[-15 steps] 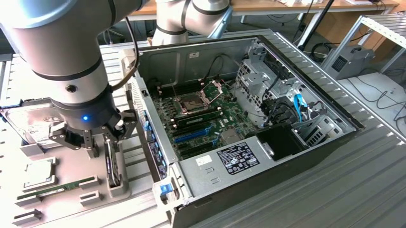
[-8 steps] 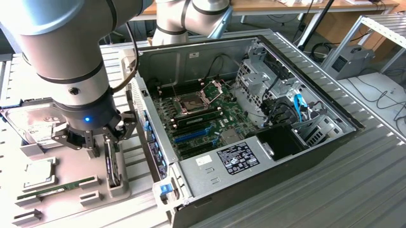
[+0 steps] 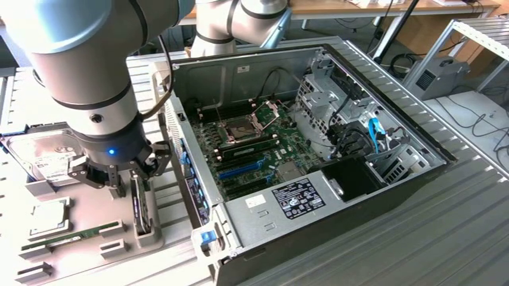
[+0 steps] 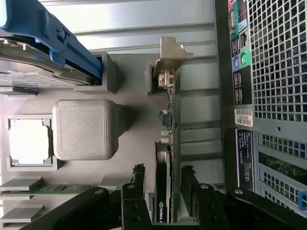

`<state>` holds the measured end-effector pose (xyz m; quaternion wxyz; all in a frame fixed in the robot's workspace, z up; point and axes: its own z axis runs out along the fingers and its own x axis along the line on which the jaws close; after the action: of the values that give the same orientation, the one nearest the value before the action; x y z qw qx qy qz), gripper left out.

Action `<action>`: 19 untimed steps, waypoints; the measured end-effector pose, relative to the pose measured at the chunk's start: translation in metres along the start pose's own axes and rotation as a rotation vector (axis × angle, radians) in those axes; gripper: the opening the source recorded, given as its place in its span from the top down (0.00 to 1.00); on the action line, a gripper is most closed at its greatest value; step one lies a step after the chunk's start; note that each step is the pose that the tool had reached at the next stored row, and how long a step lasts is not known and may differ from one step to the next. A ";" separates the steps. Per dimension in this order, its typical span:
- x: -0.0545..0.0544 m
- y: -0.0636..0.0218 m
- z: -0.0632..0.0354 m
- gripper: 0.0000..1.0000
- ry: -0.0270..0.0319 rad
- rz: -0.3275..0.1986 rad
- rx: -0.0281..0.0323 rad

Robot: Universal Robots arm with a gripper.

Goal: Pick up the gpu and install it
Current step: 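Pick up the gpu and move the gpu toward the slot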

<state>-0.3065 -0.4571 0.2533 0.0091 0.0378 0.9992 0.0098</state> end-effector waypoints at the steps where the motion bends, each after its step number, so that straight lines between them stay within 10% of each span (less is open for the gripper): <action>1: 0.000 0.0005 0.0008 0.56 0.0003 0.000 0.0003; 19: 0.000 0.0104 0.0128 0.56 0.0017 0.000 0.0019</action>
<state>-0.3053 -0.4465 0.2407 0.0082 0.0378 0.9992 0.0089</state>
